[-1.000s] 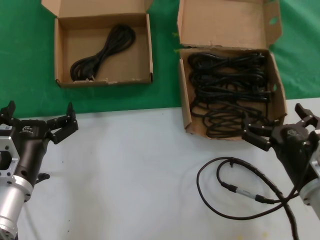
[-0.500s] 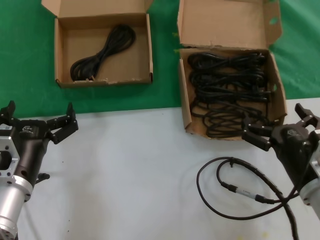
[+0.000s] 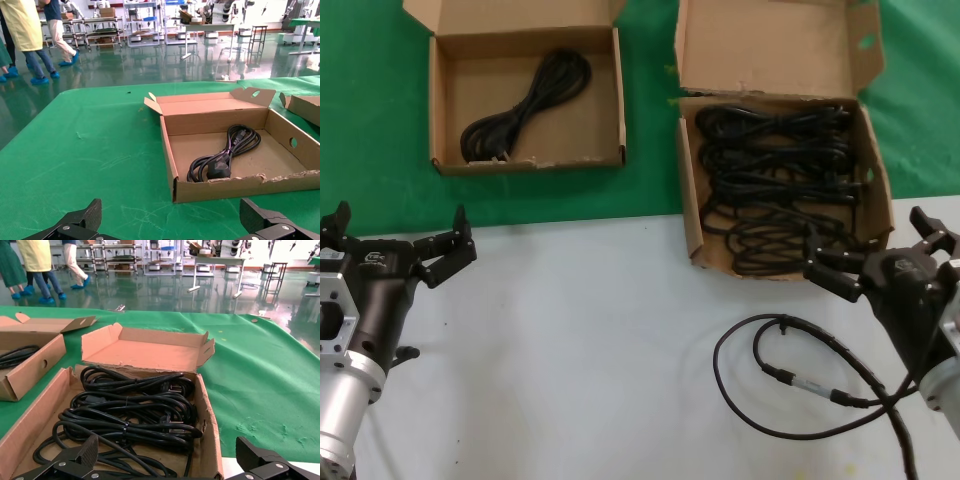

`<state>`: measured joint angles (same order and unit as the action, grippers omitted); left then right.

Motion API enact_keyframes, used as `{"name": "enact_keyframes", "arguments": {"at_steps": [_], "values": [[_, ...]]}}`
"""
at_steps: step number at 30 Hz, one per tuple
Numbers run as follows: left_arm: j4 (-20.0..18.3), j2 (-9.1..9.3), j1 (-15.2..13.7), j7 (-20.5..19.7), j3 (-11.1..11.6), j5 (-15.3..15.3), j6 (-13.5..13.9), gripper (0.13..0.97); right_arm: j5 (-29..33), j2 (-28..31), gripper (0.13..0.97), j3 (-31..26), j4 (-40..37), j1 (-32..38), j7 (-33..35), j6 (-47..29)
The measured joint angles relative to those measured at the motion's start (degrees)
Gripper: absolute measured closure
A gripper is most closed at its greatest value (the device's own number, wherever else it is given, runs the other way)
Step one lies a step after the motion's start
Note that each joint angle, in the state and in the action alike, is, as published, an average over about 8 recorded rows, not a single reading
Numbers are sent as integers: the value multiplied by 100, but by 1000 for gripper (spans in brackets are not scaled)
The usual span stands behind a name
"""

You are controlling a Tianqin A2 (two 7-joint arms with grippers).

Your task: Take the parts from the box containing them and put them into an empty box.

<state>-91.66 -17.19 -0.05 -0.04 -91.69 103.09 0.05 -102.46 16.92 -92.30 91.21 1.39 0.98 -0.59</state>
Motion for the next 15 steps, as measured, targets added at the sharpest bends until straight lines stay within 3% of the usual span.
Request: {"name": "enact_keyframes", "arguments": {"at_steps": [15], "values": [[0, 0, 0, 0, 0, 0, 0, 132, 0, 0, 129, 0, 0, 0, 0, 0]]}}
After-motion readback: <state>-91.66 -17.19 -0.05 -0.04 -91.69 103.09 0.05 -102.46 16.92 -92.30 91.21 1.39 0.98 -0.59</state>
